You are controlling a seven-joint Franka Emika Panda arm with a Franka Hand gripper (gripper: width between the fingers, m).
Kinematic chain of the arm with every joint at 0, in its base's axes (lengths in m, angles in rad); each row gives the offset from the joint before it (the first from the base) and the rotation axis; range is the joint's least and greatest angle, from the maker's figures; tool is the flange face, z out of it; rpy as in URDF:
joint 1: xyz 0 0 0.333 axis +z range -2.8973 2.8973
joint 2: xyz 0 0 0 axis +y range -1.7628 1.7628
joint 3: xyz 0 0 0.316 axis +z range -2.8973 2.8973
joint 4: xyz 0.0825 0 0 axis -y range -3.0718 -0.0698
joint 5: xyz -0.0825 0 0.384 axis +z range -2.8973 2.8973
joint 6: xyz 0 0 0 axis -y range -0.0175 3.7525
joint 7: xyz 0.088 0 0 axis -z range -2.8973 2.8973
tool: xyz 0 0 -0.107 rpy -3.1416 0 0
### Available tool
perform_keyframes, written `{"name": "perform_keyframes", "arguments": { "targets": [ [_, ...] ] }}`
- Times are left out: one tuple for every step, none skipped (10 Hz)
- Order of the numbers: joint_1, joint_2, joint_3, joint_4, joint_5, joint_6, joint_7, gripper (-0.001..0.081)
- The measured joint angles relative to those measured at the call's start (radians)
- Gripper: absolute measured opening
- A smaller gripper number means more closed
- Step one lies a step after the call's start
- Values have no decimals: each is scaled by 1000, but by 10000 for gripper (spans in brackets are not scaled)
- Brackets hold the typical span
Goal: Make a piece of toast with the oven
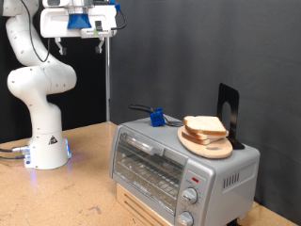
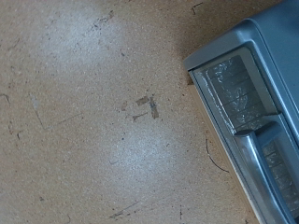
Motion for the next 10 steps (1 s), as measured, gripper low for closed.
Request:
{"name": "perform_keyframes", "arguments": {
  "targets": [
    [10, 0, -13, 4, 41, 7, -49, 806],
    [38, 2, -45, 15, 79, 18, -158, 806],
    [73, 11, -85, 24, 106, 48, -278, 806],
    [107, 36, -122, 31, 114, 87, -396, 806],
    [142, 81, -150, 54, 119, 108, -483, 806],
    [134, 78, -145, 51, 119, 107, -444, 806],
    [135, 70, -145, 48, 146, 107, -445, 806],
    [140, 63, -149, 47, 173, 106, -458, 806],
    [141, 66, -149, 47, 184, 106, -461, 806],
    [141, 75, -147, 45, 184, 125, -461, 806]
  ]
}}
